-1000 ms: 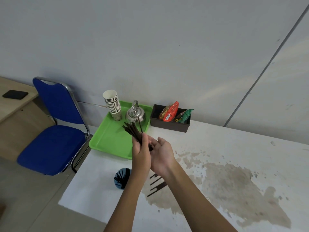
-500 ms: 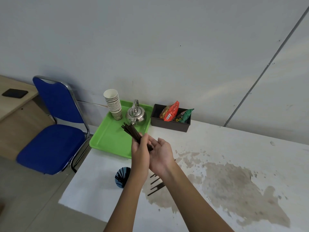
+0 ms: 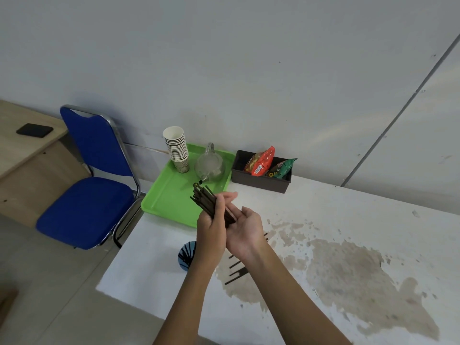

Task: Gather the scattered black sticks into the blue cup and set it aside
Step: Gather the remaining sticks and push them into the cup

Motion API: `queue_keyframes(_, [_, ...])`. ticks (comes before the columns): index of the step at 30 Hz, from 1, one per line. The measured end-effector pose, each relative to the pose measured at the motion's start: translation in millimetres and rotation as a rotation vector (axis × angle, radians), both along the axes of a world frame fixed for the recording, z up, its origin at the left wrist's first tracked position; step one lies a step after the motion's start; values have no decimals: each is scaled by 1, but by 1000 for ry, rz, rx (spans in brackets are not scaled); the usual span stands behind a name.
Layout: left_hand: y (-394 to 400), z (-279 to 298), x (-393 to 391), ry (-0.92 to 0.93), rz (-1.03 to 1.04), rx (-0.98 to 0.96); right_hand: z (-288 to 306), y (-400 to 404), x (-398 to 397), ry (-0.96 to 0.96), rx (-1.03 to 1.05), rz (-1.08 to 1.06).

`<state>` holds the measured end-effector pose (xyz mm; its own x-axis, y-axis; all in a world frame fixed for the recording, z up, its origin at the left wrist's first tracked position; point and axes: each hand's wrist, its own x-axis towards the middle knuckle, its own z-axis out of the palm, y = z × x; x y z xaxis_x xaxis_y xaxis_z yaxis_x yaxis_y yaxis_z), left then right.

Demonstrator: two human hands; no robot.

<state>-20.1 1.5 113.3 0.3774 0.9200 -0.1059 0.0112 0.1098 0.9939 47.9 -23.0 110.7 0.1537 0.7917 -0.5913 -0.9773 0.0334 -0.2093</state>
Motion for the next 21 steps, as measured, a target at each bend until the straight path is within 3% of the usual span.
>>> queue_keyframes(9, [10, -1, -25, 59, -17, -43, -3, 2, -10, -61, -47, 36])
queue_keyframes(15, [20, 3, -47, 30, 172, -174, -6, 12, -29, -126, -14, 199])
queue_keyframes(17, [23, 0, -56, 52, 208, -158, -10, 15, -33, -268, -64, 274])
queue_keyframes(21, [31, -20, -77, 107, 295, -191, -35, 12, -32, -834, -274, 488])
